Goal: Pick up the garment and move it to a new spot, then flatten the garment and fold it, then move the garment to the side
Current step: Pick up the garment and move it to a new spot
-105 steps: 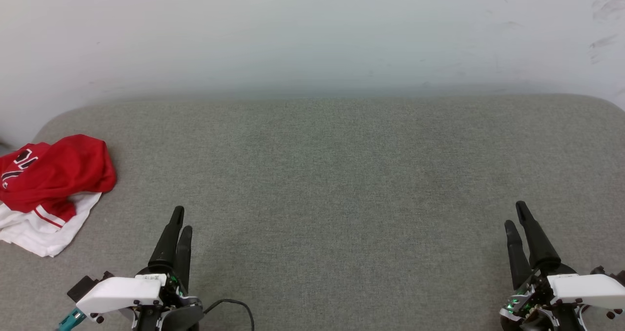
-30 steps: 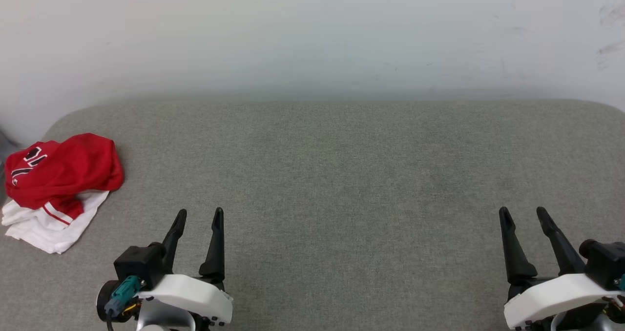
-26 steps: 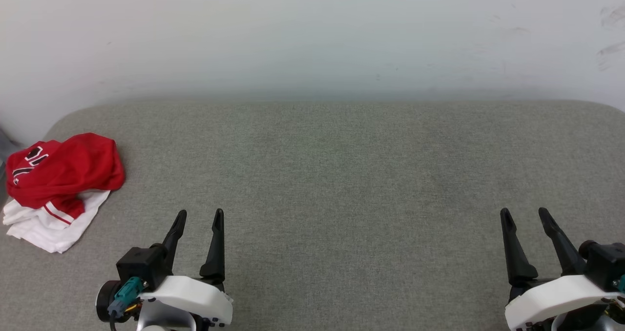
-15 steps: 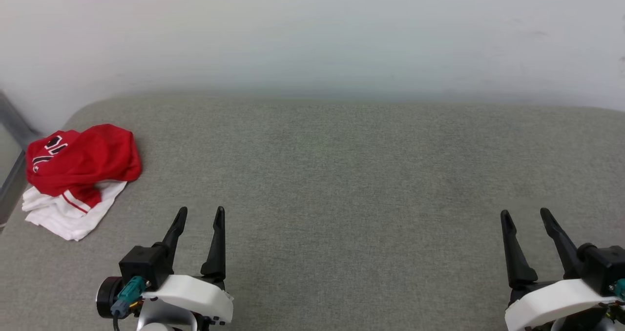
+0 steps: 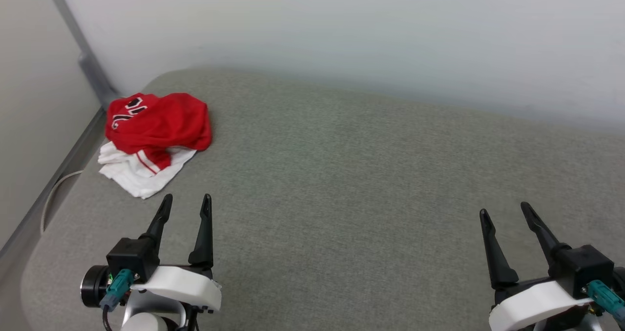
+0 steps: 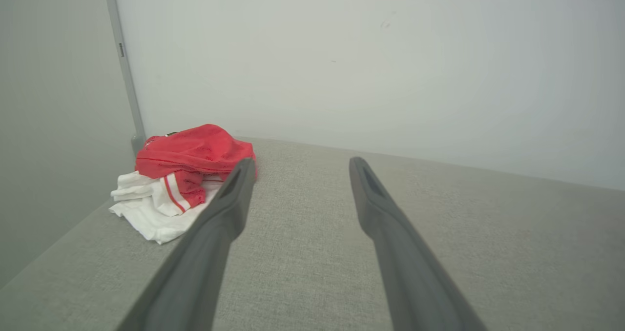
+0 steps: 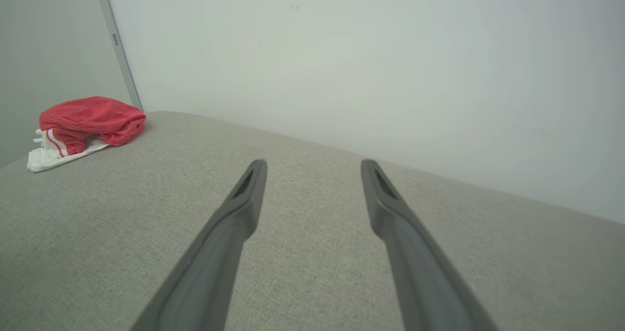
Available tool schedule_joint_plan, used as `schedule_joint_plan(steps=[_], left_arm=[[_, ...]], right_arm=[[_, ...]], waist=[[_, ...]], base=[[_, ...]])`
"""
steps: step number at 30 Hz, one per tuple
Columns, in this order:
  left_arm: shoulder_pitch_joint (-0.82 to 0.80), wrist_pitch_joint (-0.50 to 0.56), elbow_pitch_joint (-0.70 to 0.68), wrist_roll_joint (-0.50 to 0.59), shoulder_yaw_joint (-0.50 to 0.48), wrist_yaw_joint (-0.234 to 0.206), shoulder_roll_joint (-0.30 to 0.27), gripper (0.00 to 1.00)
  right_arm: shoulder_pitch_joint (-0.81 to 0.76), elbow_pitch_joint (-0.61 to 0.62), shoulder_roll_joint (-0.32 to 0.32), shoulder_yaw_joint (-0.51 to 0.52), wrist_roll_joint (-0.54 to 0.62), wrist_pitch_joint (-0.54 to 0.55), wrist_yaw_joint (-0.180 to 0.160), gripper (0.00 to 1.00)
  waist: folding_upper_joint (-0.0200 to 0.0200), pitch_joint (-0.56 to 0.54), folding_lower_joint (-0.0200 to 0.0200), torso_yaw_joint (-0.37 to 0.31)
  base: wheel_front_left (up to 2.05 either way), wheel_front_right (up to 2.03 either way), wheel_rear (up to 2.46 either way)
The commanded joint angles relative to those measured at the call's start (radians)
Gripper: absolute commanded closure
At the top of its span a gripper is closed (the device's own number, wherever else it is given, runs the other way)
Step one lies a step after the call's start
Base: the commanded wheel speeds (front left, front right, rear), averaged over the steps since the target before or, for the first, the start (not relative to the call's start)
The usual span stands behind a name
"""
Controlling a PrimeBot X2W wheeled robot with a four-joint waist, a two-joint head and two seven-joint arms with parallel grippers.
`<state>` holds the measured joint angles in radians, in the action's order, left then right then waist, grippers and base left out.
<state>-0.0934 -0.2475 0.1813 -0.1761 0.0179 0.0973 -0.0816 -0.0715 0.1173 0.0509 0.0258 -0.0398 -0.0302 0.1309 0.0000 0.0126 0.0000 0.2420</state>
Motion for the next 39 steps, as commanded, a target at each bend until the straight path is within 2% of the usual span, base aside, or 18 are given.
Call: schedule_joint_plan(steps=[1,8,18,28,34,39], left_arm=[[-0.017,-0.008,-0.005,0.018,-0.008,0.006,0.004,0.0],[-0.024,-0.02,0.0,0.043,-0.05,0.015,0.011,0.0],[-0.032,-0.018,0.019,0.017,-0.075,0.028,0.021,0.0],[-0.014,-0.018,0.02,0.004,-0.108,0.032,0.027,0.0],[-0.071,-0.018,0.074,-0.042,-0.086,0.033,0.022,0.0],[-0.177,-0.018,0.141,-0.126,-0.044,0.034,-0.028,0.0]], right_arm=[[0.013,0.006,-0.001,-0.005,0.022,-0.007,0.0,0.0],[0.042,-0.006,-0.001,-0.04,0.065,-0.023,0.0,0.0],[0.076,-0.039,-0.001,-0.059,0.047,-0.039,0.0,0.0],[0.128,-0.078,-0.001,-0.087,0.05,-0.048,0.0,0.0],[0.13,-0.068,-0.001,-0.071,0.05,-0.045,0.0,0.0],[0.158,-0.04,-0.001,-0.07,0.066,-0.02,0.0,0.0]], waist=[[0.0,0.013,0.0,0.062],[0.0,0.027,0.0,0.177],[0.0,0.043,0.0,0.288],[0.0,0.062,0.0,0.298],[0.0,0.084,0.0,0.296],[0.0,0.155,0.0,0.255]], base=[[0.0,0.0,0.0],[0.0,0.0,0.0],[0.0,0.0,0.0],[0.0,0.0,0.0],[0.0,0.0,0.0],[0.0,0.0,0.0]])
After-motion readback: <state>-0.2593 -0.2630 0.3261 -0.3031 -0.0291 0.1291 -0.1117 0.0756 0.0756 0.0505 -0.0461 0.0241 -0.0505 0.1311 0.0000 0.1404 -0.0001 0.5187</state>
